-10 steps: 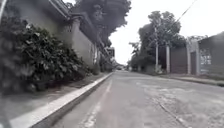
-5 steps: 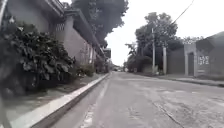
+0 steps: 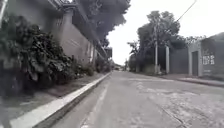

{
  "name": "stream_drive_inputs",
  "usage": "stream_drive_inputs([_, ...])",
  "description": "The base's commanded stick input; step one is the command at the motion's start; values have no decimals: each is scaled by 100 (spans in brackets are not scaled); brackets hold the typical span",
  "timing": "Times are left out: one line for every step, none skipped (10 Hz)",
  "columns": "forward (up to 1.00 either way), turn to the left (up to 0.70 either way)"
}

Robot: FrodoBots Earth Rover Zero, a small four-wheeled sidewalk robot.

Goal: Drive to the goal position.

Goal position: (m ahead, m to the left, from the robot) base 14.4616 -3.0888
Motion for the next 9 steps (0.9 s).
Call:
stream_drive_inputs([70, -18])
stream_drive_inputs([70, -18])
stream_drive_inputs([70, -18])
stream_drive_inputs([70, -18])
stream_drive_inputs([70, -18])
stream_drive_inputs([70, -18])
stream_drive_inputs([70, -18])
stream_drive_inputs([70, -29])
stream_drive_inputs([70, -34])
